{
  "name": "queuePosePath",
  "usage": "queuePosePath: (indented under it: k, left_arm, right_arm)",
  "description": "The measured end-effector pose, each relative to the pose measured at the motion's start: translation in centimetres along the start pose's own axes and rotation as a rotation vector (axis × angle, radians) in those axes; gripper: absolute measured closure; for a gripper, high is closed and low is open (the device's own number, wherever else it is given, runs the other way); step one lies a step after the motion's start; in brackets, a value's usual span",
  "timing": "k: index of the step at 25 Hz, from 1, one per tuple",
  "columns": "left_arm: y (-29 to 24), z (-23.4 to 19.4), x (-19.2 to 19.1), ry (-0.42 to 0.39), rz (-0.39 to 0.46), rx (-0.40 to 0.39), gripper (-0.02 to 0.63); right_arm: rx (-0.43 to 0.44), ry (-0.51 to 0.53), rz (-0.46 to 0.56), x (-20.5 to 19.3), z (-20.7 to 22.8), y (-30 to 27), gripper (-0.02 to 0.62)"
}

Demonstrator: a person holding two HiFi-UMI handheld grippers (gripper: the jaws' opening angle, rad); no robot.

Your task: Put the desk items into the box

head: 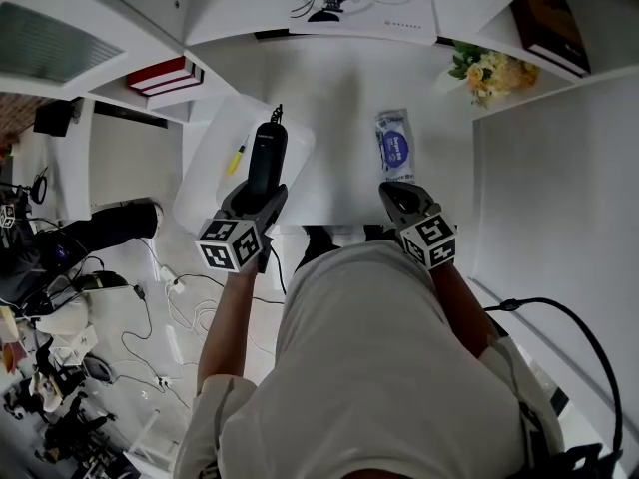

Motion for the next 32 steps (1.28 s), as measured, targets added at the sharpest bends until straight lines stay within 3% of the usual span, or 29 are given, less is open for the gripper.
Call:
queuePosePath:
  k: [14,32]
  left_arm:
    - [-3.2,-5.1,-1.1,-0.058,-0.15,-0.029,0.322]
    - [-10.1,-9.4,-3.7,-0.24,-0.365,-0.05,0.322]
  right_arm:
    - [-0.092,-0.047,0.034,0.8,-1.3,-1.5,0.594]
    - [-0.227,-0.13,0.049,-0.1,-3.3,-1.3,0.594]
Point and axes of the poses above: the fingertips, and each gripper's own axes: y backward along the fingers, z to its right, x out of its top, the point moved 9 cm from there along y, backward along the fingers, and after that the axes turned 12 degrees about x, right-handed, at the moved point
